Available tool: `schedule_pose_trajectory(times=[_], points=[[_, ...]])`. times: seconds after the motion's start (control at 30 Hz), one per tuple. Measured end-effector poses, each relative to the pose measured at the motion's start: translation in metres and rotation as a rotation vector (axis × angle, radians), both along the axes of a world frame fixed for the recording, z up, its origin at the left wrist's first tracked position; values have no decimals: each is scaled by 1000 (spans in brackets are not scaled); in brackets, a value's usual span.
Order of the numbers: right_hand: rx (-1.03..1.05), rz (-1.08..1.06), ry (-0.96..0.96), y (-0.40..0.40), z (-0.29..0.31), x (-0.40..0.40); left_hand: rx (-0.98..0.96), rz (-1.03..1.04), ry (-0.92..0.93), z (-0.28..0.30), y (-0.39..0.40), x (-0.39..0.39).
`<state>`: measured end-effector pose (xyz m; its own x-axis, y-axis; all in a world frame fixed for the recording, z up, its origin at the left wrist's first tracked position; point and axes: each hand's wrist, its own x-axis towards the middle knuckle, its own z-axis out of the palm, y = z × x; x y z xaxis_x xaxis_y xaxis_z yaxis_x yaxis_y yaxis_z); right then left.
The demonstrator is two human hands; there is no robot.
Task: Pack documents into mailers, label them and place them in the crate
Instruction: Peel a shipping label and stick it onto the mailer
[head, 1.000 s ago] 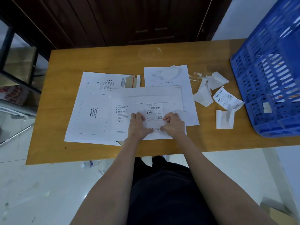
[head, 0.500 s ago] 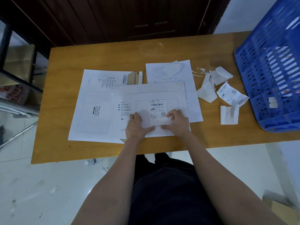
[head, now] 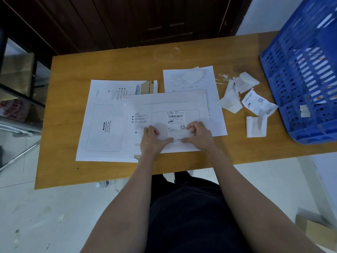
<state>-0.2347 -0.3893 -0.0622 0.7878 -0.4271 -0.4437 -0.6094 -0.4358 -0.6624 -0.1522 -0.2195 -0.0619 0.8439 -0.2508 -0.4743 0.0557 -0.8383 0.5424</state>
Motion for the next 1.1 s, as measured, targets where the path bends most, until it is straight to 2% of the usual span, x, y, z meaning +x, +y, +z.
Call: schedule_pose_trajectory(times=[0.1,0.23,0.3,0.37,0.4,0.47,0.53,0.6,0.7,0.87,0.93,1.0,1.1], points=[[-11,7,-5,2,0,-1,-17,-29,-4,-2,1,-1],[73,22,45,-5,4,2,-27,-54,17,0,4,2],[231,-67,36,-11,11,4,-65,57,18,5,-1,0],[311,-271,-28,-17,16,5,-146,283,-48,11,-4,-1],[256,-363,-56,-20,16,6,-157,359,-126,13,-4,-2],[14,-437,-10,-24,15,6,-120,378,-252,13,-1,-1],[-172,-411,152,-24,15,7,-94,295,-300,11,1,0],[-216,-381,263,-21,18,7,-26,156,-321,6,-1,0],[-177,-403,260,-19,17,9,200,9,-326,1,-4,-3],[10,-481,188,-28,24,10,292,28,-291,9,-16,-1],[101,-441,191,-33,29,12,281,-6,-320,18,-33,3],[145,-433,175,-40,34,16,197,-147,-342,31,-57,8],[301,-564,83,-49,45,23,77,-325,-171,49,-101,13]])
